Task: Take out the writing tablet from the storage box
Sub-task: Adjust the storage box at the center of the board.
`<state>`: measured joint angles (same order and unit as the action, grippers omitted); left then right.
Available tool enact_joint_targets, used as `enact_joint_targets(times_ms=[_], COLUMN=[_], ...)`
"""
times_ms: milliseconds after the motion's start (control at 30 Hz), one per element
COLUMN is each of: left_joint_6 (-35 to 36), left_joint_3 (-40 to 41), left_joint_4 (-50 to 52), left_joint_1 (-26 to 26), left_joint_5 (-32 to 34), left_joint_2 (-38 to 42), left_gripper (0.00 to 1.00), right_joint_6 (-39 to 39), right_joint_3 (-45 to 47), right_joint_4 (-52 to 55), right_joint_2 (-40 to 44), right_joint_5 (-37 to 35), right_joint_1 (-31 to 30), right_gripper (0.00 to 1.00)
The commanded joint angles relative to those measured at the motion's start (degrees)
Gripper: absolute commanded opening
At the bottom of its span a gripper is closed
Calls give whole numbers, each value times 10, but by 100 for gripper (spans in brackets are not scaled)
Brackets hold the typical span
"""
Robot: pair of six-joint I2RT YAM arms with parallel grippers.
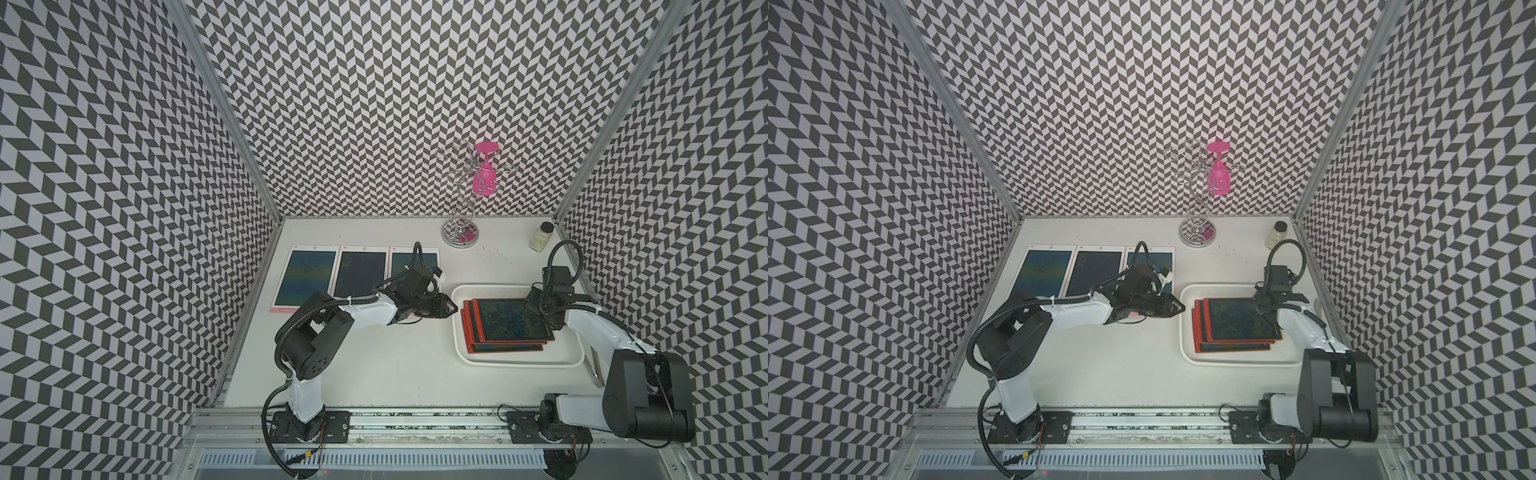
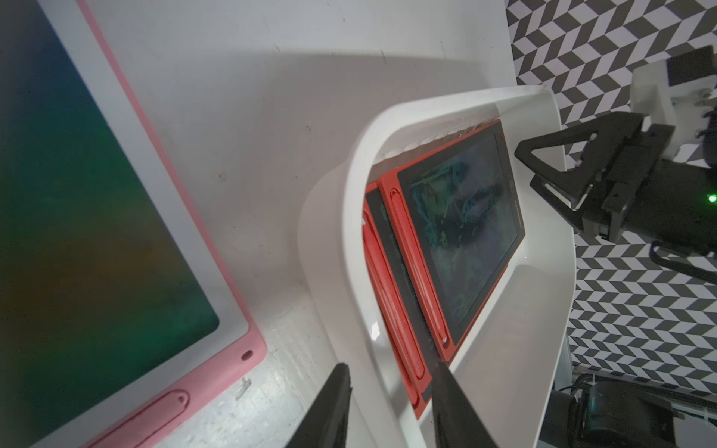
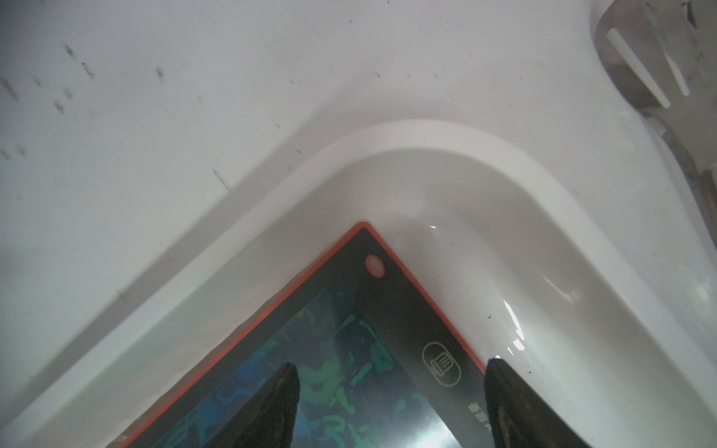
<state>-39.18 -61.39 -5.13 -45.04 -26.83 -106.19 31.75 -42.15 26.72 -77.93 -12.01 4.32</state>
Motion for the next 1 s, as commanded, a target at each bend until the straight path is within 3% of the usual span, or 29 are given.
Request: enact_joint_targets(times_ms=[0,400,700,967], left_joint_6=[12,17,11,1], left_joint_3=[-24,-66,-90,-88], left_joint_4=[-14,11,22,19], left_joint_1=[-10,-26,-35,-36], left_joint_5=[-14,-15,-12,-9], left_joint_2=[-4,-59,-88,-89], left_gripper=[37,35,19,4], right_joint_6=[4,-24,-62,-78], right_joint_3=[-13,-29,-32,11], right_joint_4=[-37,-116,-118,-141], right_joint_2=[-29,-89,-118,-34], right_joint_5=[-50,-58,55,182], right_joint_1=[4,5,5,5], right_gripper=[76,76,76,75])
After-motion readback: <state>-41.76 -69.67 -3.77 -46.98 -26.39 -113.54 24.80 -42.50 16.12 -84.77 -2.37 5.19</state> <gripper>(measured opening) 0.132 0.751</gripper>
